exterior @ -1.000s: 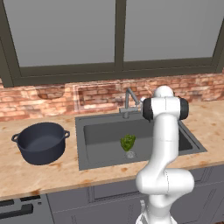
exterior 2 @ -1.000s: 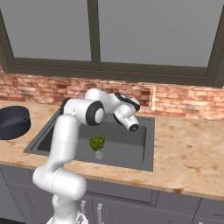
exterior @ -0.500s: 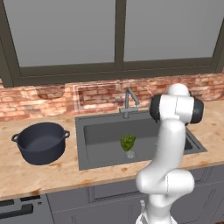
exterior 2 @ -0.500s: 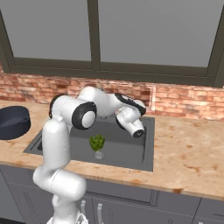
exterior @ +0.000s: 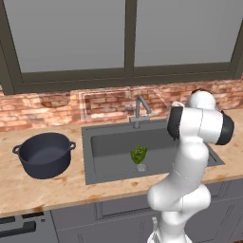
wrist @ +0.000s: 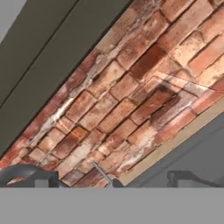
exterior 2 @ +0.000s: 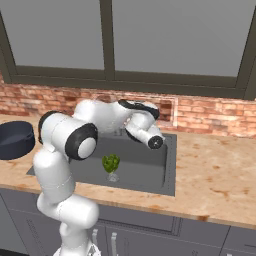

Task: Dump the lettuce from the pot into the sink. Then turn on the water and wash the lettuce. Then turn off the water and put the lettuce back in the pot.

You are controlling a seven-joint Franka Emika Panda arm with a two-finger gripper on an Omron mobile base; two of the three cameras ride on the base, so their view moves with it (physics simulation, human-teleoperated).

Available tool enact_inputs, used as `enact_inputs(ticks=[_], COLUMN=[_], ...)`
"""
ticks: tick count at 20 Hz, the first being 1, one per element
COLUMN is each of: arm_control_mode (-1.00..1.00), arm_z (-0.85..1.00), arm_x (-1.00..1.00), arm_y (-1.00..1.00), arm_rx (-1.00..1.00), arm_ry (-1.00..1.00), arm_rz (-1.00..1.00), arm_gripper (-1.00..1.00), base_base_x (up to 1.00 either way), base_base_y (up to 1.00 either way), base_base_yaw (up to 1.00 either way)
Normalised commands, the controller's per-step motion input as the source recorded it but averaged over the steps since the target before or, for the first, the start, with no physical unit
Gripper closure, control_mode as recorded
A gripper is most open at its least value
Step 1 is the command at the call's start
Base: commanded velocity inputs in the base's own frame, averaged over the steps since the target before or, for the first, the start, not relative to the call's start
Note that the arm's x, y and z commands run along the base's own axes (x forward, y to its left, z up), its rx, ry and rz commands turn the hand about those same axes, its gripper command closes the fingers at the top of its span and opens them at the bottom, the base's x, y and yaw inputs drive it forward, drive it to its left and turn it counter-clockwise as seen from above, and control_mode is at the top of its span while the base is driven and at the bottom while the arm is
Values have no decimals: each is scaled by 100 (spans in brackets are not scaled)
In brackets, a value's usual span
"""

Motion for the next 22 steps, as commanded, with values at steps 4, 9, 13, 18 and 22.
enact_inputs(ticks=[4,9,13,18,22], arm_control_mode=[-100,-100,-100,-100,-100], arm_z=[36,28,34,65,100], arm_x=[-3,-16,-18,-11,0], arm_y=[0,-12,-54,-51,-9], arm_rx=[-34,-24,-14,-4,0], arm_ry=[59,59,61,63,42], arm_rz=[-20,-17,-15,-9,-1], arm_gripper=[-100,-100,-100,-100,-100], base_base_x=[0,0,0,0,0], base_base_y=[0,0,0,0,0], base_base_yaw=[0,0,0,0,0])
